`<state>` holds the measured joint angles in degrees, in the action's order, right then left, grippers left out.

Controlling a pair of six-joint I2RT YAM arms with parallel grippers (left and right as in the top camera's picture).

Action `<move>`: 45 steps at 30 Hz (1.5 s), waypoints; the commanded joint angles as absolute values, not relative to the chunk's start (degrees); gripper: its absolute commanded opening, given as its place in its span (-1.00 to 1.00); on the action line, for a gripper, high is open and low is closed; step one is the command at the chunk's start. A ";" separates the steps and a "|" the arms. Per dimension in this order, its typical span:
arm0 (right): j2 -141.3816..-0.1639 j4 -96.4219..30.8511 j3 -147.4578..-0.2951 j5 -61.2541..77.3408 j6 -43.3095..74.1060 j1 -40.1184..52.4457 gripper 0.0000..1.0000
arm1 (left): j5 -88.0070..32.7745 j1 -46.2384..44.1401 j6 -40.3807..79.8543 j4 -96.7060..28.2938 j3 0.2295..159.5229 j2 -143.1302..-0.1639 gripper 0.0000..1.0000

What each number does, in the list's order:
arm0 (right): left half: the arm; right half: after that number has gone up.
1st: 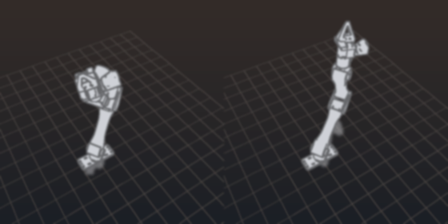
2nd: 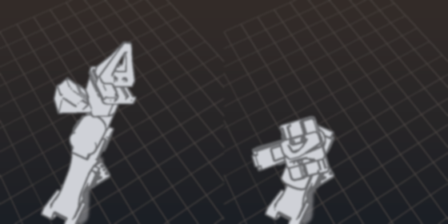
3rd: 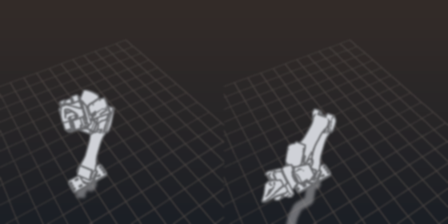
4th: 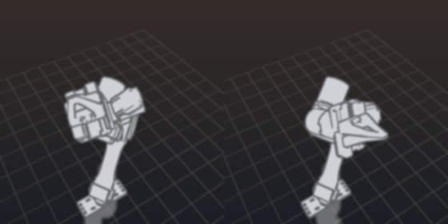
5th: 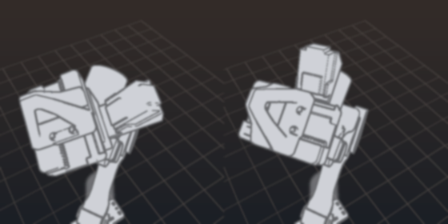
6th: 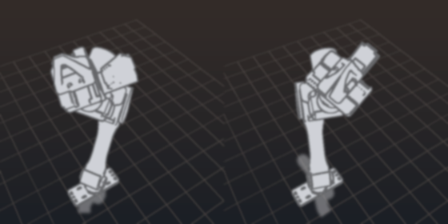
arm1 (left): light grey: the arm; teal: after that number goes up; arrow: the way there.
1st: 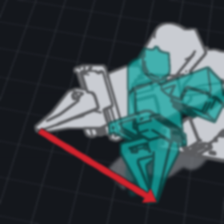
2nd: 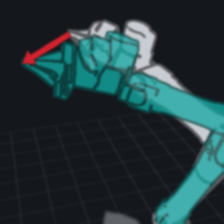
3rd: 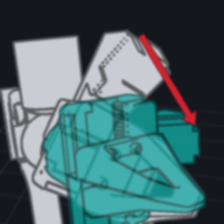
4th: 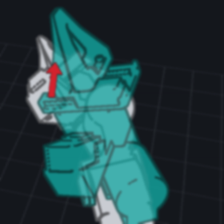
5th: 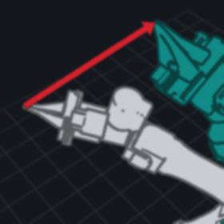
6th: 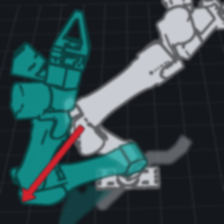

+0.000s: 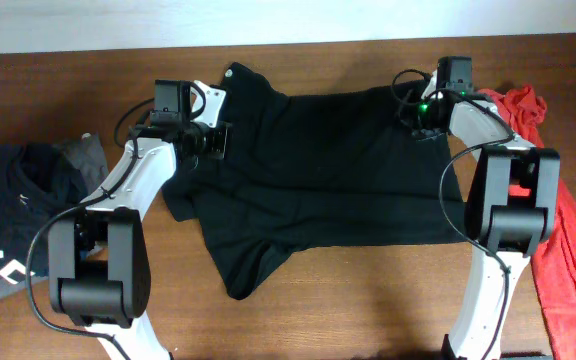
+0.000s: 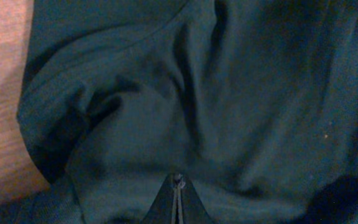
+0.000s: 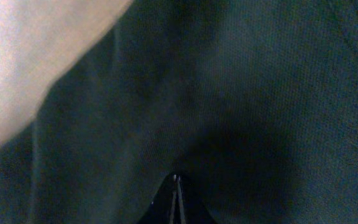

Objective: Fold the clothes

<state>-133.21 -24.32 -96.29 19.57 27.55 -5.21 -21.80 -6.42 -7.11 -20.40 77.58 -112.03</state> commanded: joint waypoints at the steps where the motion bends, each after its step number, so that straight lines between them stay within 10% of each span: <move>1: -140.42 -23.18 -93.82 16.91 29.56 -4.78 -0.92 | -21.61 -7.35 -8.27 -19.03 78.65 -112.73 -0.99; 28: -116.95 -47.88 -109.14 32.77 9.74 -4.82 -0.92 | -8.40 -9.54 -8.21 0.49 80.16 -130.63 -1.00; 45: -116.62 -56.77 -109.08 21.91 6.76 -0.71 -0.92 | -9.82 -5.56 -7.84 -20.64 117.49 -147.37 -1.00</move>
